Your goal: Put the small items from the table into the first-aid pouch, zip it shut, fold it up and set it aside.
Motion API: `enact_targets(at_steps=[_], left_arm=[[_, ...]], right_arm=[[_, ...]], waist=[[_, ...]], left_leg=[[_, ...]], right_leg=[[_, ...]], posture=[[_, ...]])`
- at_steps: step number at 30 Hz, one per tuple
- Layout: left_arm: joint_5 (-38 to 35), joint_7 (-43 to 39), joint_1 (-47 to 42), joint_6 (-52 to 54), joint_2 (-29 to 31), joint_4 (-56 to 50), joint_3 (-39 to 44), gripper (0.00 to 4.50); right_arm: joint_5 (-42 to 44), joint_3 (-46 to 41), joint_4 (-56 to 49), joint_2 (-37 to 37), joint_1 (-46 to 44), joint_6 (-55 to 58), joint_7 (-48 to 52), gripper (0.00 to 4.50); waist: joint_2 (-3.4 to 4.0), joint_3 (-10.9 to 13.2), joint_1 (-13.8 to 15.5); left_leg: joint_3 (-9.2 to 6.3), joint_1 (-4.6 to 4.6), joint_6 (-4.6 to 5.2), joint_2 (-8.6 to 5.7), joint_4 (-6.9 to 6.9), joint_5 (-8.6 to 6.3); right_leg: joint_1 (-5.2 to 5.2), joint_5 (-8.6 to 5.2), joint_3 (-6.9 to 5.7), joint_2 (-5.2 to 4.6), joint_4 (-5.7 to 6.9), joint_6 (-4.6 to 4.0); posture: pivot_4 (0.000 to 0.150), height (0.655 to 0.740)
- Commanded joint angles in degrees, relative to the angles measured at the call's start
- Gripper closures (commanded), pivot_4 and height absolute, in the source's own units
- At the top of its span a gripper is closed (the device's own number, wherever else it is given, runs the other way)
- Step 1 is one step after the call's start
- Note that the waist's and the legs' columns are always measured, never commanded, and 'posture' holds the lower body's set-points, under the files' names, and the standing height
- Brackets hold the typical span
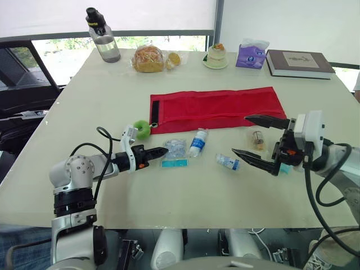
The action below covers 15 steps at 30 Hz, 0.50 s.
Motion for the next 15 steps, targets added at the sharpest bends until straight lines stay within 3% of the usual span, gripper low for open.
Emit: enact_targets(at_steps=[1,9,15], left_arm=[[-0.5,0.49,0.35,-0.12,-1.13,-0.55,-0.16,4.4],[-4.68,-0.81,0.74,-0.85,-1.59,-4.34,5.49,4.4],[-13.43,-3.32,2.62,-0.28,-1.62,-10.87,10.38,4.4]], right_arm=[[-0.26,-0.39,-1.31,0.25,0.24,-0.98,-0.17,0.0],[0.41,-0.33,-1.45,0.99,0.13,-0.08,-0.51,0.0],[0.26,0.93,-0.17,2.57,-1.64,3.74,-4.76,0.0]], waist=[[0.0,0.0,0.0],[-0.04,0.03,-0.16],[-0.1,0.07,-0.49]], left_leg=[[-0.02,0.0,0.0,0.0,0.02,0.0],[-0.08,0.0,0.0,0.04,0.05,0.0],[-0.08,-0.02,-0.01,0.18,0.01,0.0]], right_leg=[[0.02,0.0,-0.01,0.0,0.0,0.0],[0.05,0.0,-0.02,0.01,-0.01,0.0],[0.03,0.0,-0.03,-0.01,-0.02,-0.01]], posture=[[0.15,0.74],[0.15,0.74],[0.15,0.74]])
